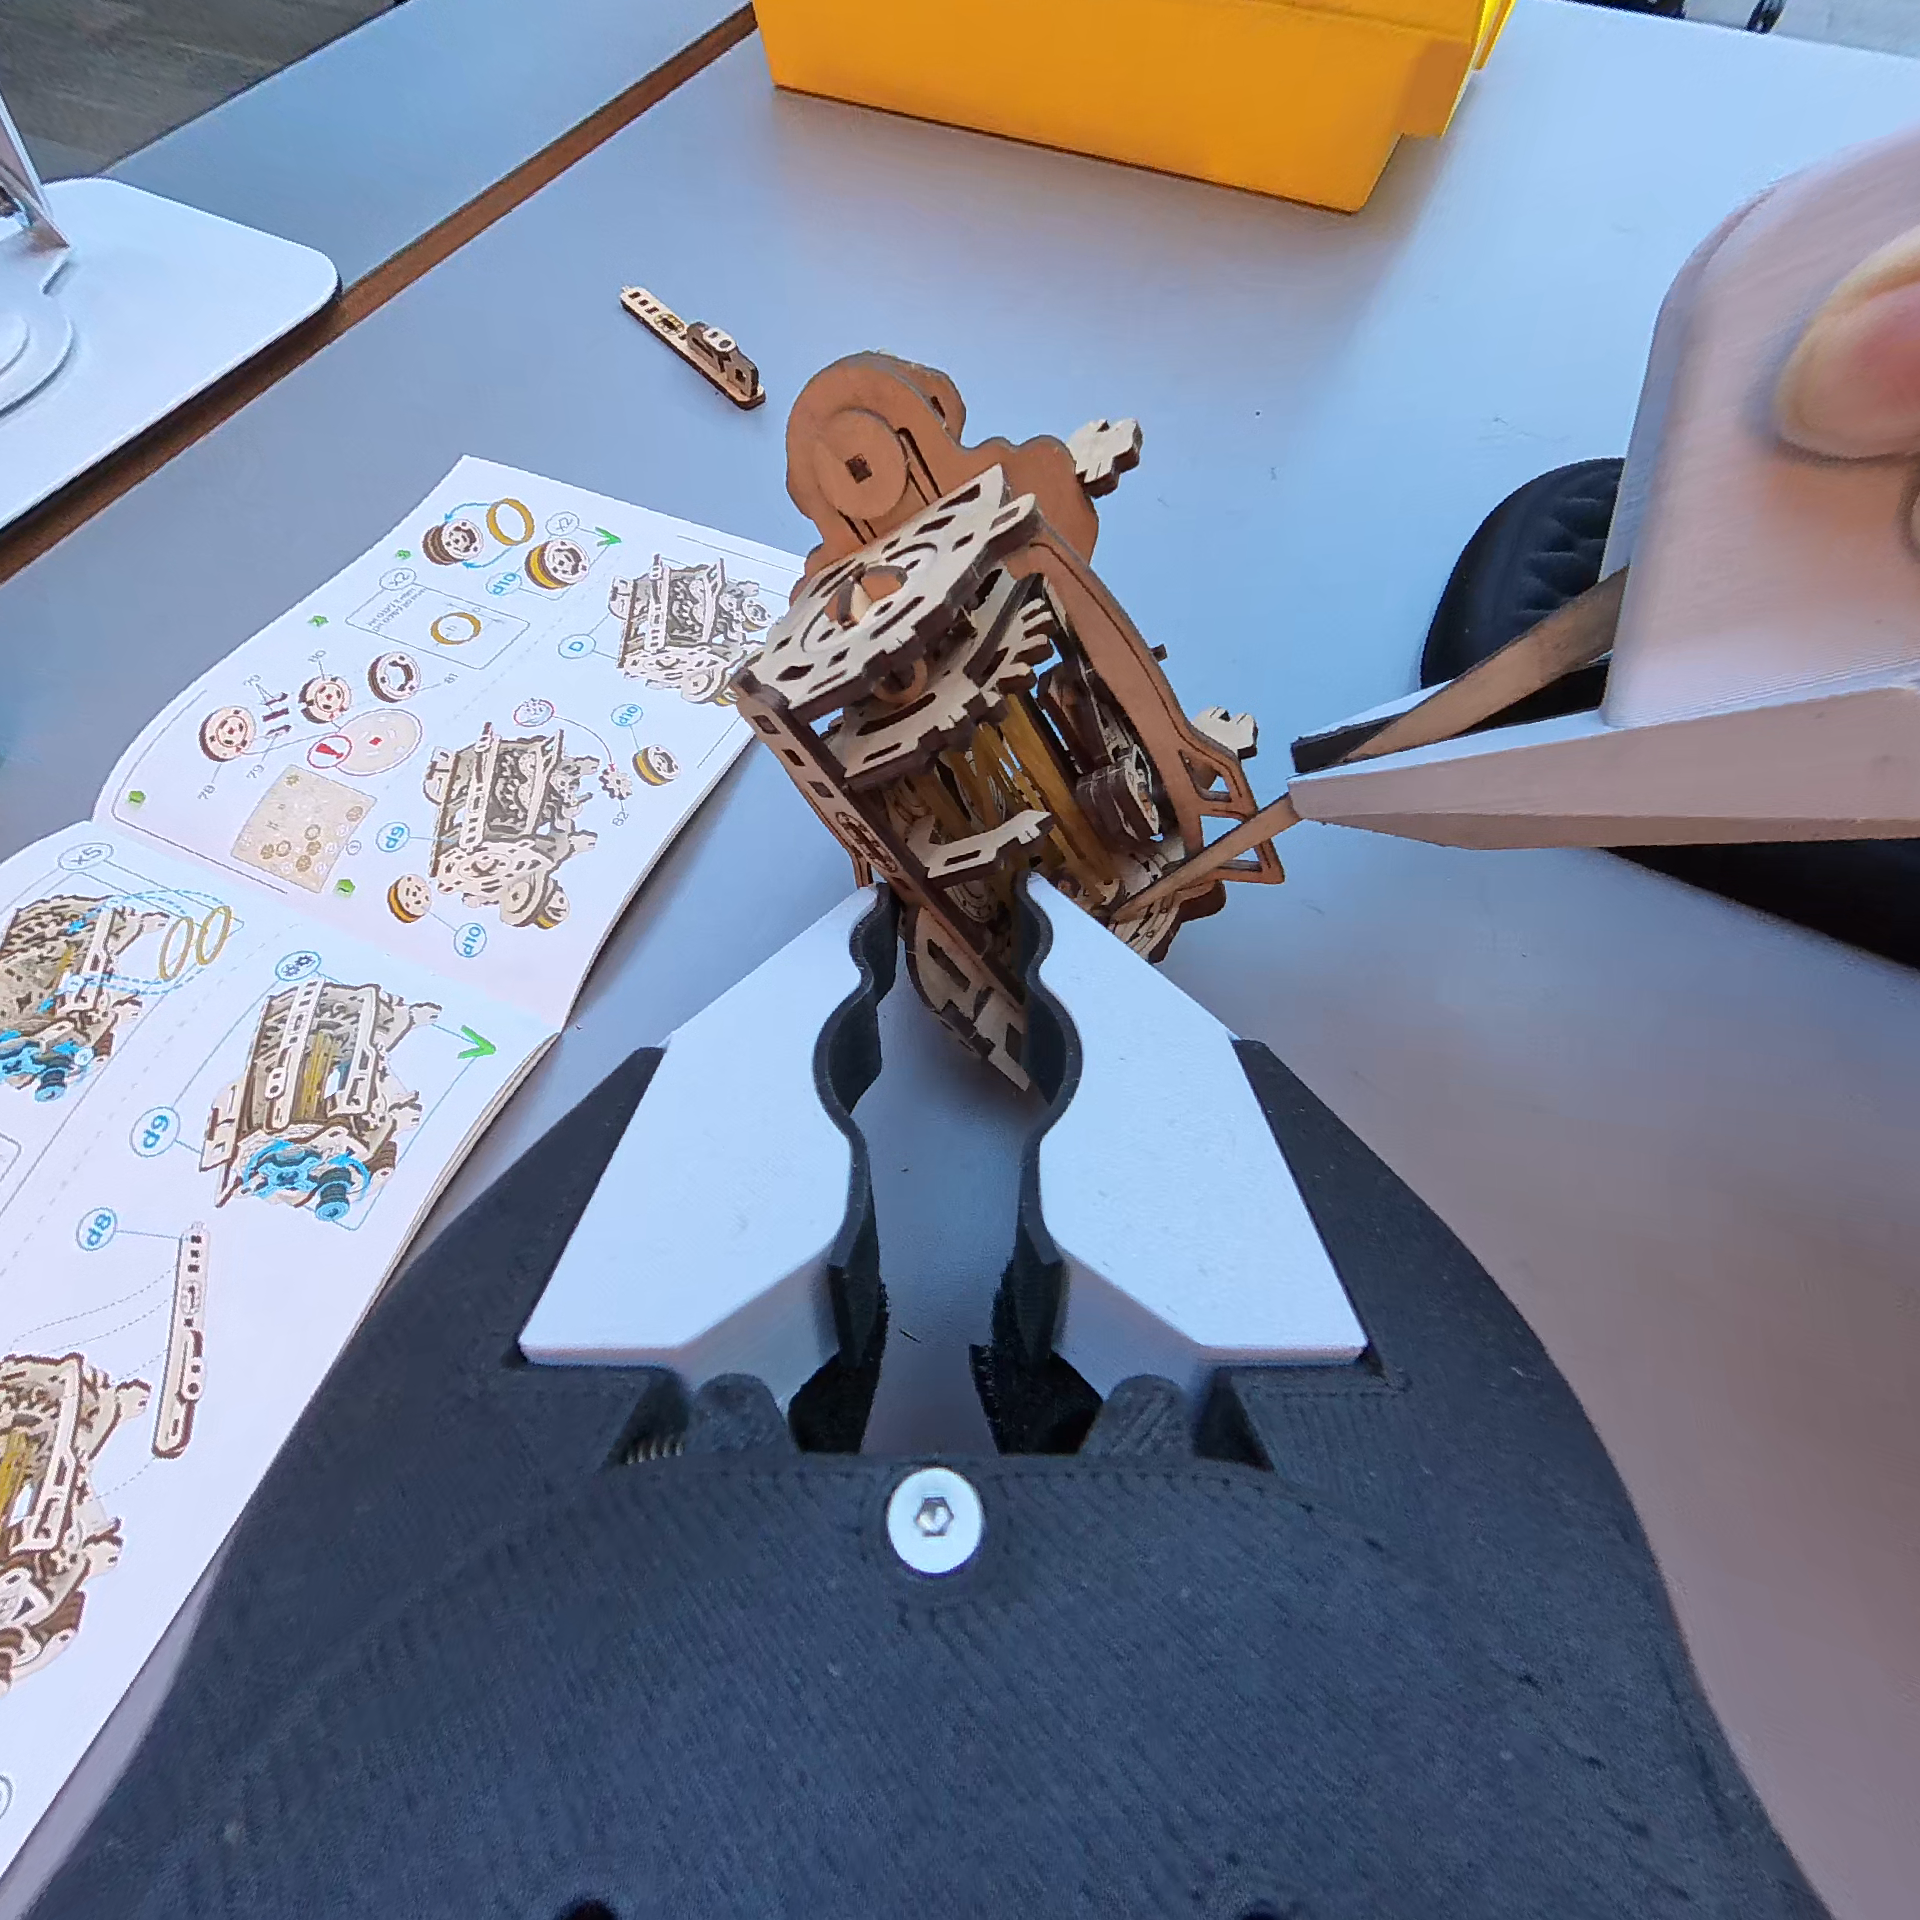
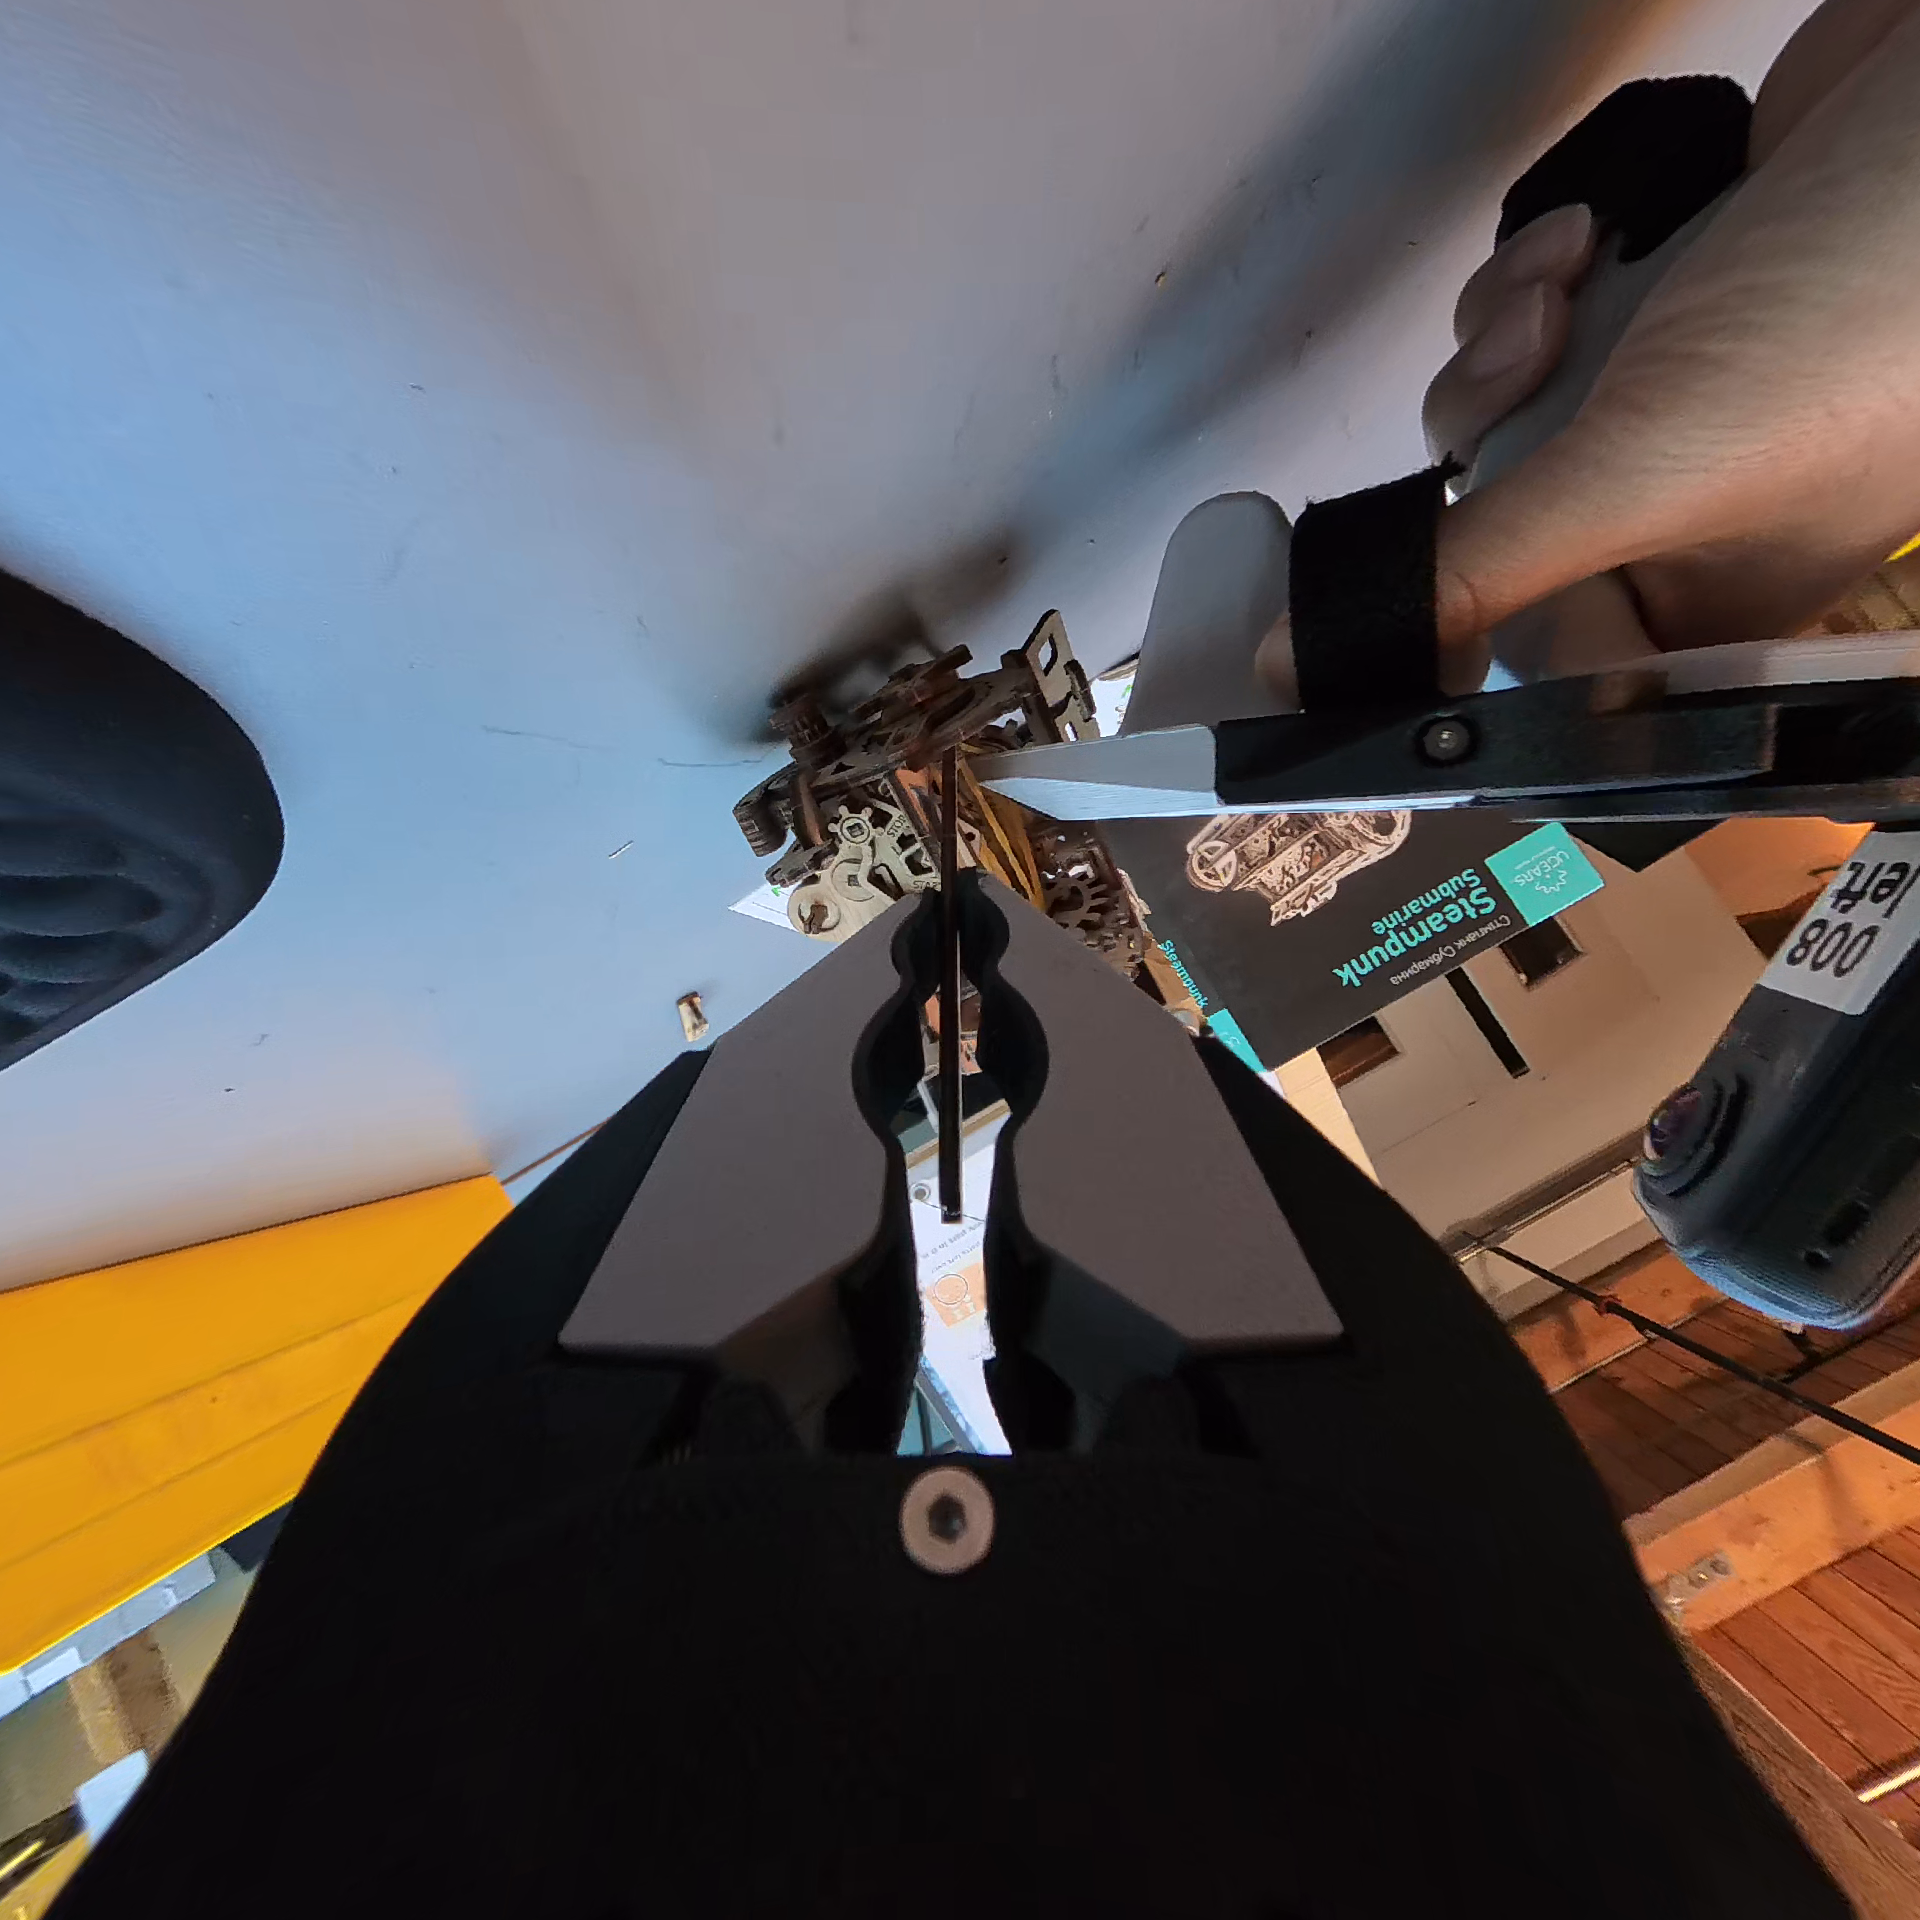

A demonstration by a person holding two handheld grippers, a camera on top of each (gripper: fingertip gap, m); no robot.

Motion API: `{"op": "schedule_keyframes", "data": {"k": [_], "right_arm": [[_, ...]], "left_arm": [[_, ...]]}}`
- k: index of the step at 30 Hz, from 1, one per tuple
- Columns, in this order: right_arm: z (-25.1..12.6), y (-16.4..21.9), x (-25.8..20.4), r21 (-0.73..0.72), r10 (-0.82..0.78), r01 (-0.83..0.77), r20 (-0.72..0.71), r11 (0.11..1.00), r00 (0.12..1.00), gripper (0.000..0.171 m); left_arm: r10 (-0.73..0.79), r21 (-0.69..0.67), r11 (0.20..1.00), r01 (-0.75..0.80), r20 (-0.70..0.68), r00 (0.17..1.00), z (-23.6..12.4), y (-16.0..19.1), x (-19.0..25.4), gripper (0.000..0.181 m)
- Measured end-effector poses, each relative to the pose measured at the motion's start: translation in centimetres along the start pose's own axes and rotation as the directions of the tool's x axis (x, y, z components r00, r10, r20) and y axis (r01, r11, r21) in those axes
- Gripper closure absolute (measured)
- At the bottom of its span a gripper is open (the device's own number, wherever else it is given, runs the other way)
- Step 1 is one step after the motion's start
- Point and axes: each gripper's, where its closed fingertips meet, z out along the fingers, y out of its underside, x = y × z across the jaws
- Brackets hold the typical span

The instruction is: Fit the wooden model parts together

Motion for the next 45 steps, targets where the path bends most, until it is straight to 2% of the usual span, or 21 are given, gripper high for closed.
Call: {"op": "schedule_keyframes", "data": {"k": [15, 28, 45], "right_arm": [[-0.5, -0.8, -0.8, -0.010, 0.006, -0.005, 0.044, 1.000, 0.999, 0.170], [-1.1, 0.1, -1.1, 0.000, 0.068, -0.068, 0.024, 0.998, 0.997, 0.169], [-0.2, 0.7, -1.3, -0.049, -0.041, 0.046, 0.093, 0.998, 0.995, 0.170]], "left_arm": [[0.010, -0.028, 1.000, -0.010, -0.006, 1.000, 0.6, -0.5, 0.3, 0.162], [-0.021, -0.096, 0.995, 0.019, -0.016, 1.000, 0.8, -0.8, 0.2, 0.161], [-0.011, -0.169, 0.985, 0.009, -0.010, 1.000, 1.2, -1.2, 0.1, 0.162]]}}
